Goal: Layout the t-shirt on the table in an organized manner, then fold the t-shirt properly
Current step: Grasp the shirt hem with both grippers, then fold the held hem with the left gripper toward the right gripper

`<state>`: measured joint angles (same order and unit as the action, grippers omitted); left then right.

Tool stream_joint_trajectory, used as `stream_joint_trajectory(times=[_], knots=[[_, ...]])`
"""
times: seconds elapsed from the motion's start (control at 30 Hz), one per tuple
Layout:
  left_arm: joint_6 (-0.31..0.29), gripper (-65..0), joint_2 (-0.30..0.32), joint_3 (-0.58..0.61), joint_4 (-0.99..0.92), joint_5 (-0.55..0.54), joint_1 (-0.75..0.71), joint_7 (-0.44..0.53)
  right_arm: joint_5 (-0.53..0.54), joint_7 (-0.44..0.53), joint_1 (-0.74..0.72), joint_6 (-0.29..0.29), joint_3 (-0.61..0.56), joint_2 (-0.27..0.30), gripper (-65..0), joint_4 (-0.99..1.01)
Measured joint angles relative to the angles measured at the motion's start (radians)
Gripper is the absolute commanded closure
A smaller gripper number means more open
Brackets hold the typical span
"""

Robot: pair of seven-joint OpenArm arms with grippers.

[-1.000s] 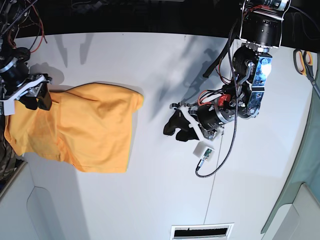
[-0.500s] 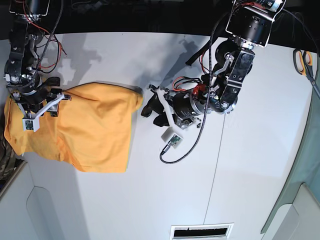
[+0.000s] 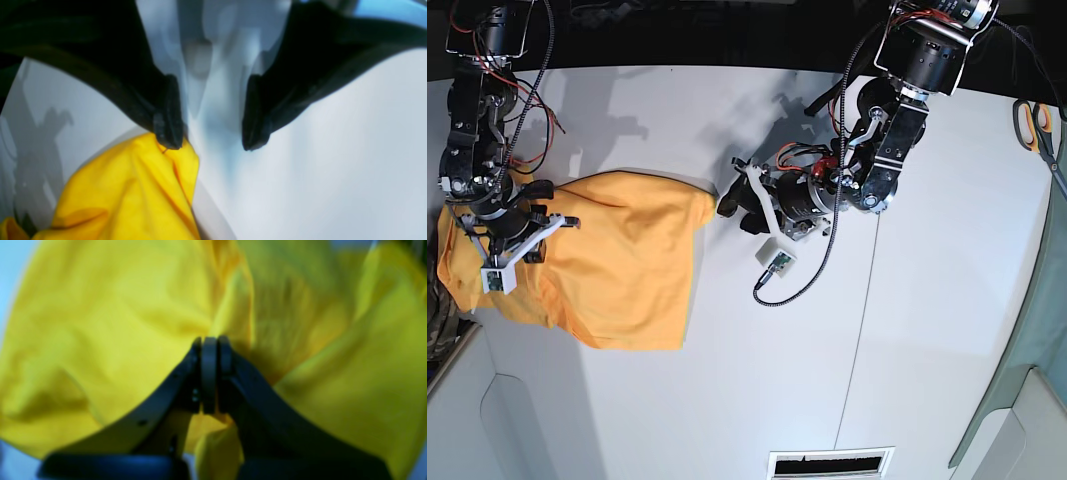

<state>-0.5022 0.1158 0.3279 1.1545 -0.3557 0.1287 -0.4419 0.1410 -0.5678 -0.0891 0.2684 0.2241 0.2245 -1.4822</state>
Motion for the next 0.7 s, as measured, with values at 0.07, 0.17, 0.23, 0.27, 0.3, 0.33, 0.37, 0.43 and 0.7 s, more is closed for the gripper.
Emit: stream_joint_trajectory(times=[0.07, 0.17, 0.23, 0.27, 0.3, 0.33, 0.37, 0.43, 0.7], knots=[[-0.052, -32.9, 0.001, -0.001, -0.002, -0.044, -0.003, -0.018, 0.015, -0.025, -0.005, 0.0, 0.0, 0.0, 0.0, -0.069], [-0.123, -32.8, 0.0, 0.002, 0.019, -0.123, -0.019, -0.047, 0.046, -0.037, -0.005, 0.003, 0.0, 0.003, 0.0, -0.146], [-0.168, -32.8, -0.008, 0.001, 0.044, -0.176, -0.02, -0.072, 0.058, -0.038, -0.005, 0.004, 0.0, 0.003, 0.0, -0.16], [-0.176, -32.0, -0.019, -0.001, 0.055, -0.176, -0.014, -0.09, 0.063, -0.039, -0.005, 0.004, 0.0, 0.003, 0.0, -0.16], [-0.176, -29.5, -0.035, -0.001, 0.056, -0.174, -0.008, -0.104, 0.069, -0.041, -0.004, 0.004, 0.0, 0.002, 0.0, -0.16], [-0.176, -25.8, -0.05, 0.0, 0.056, -0.171, -0.005, -0.111, 0.078, -0.046, -0.003, 0.011, 0.0, 0.003, 0.0, -0.16], [-0.176, -21.5, -0.065, 0.01, 0.056, -0.171, -0.004, -0.111, 0.086, -0.047, -0.003, 0.033, 0.0, 0.003, 0.0, -0.16], [-0.177, -11.6, -0.093, 0.047, 0.045, -0.169, -0.007, -0.098, 0.129, -0.07, -0.003, 0.069, 0.0, 0.004, 0.0, -0.164], [-0.122, -0.9, -0.206, 0.105, -0.323, -0.043, 0.134, 0.013, 0.336, -0.207, 0.029, 0.167, -0.003, 0.037, 0.0, -0.337]])
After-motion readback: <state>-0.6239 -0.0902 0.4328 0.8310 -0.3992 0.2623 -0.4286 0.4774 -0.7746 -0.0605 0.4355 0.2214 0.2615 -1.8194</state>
